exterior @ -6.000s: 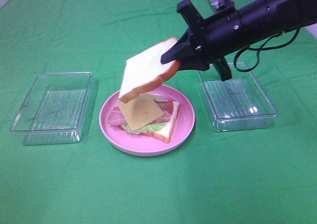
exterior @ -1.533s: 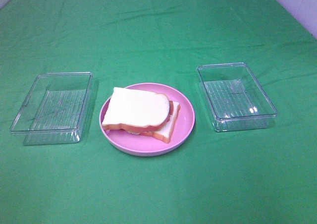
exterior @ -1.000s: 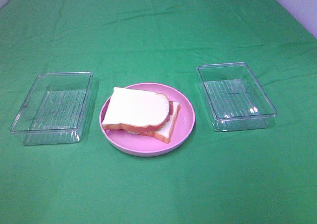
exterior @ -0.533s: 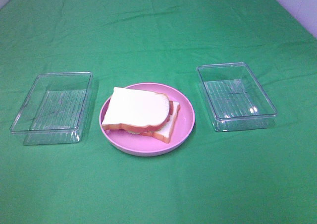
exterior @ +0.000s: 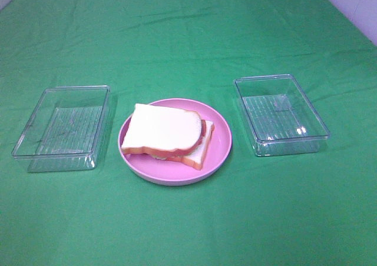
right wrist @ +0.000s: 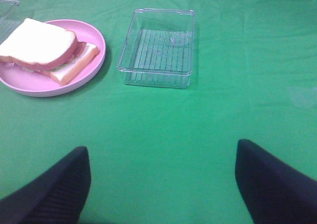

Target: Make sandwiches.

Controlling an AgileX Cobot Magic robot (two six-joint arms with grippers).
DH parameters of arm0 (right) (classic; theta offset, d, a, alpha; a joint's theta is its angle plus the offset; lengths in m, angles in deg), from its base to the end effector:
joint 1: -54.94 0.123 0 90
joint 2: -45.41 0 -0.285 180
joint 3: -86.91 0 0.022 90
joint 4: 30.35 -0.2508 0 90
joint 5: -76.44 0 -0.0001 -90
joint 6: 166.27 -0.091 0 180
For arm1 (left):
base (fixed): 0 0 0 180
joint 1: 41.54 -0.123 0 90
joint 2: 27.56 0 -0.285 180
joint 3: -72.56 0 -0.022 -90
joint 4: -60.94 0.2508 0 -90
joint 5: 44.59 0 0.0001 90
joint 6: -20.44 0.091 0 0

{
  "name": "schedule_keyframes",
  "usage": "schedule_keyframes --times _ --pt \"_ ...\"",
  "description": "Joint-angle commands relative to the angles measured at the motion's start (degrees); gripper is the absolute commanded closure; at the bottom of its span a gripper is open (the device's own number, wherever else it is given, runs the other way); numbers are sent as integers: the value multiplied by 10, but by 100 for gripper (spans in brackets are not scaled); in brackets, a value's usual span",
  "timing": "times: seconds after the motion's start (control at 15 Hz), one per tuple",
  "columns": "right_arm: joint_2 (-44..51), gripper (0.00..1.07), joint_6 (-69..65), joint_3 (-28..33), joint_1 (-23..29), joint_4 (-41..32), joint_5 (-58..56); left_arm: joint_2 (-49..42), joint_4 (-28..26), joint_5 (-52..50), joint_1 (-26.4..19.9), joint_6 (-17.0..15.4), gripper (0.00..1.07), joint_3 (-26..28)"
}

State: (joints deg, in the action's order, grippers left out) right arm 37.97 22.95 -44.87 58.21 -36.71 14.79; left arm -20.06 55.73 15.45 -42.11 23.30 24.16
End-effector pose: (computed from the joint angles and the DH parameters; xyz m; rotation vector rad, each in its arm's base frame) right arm -0.0079 0.0084 0.2781 -0.2292 2.0302 0.0680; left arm -0.0055 -0.0072 0.2794 0.0443 2.0205 -0.0705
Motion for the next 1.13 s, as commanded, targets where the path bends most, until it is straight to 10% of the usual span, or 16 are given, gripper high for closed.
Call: schedule_keyframes --times 0.07,1.13 --pt "6 31 1 1 1 -2 6 -14 -4 -6 -2 3 22 -1" --pt "6 31 1 1 1 -2 6 -14 -4 -6 -2 3 22 -1"
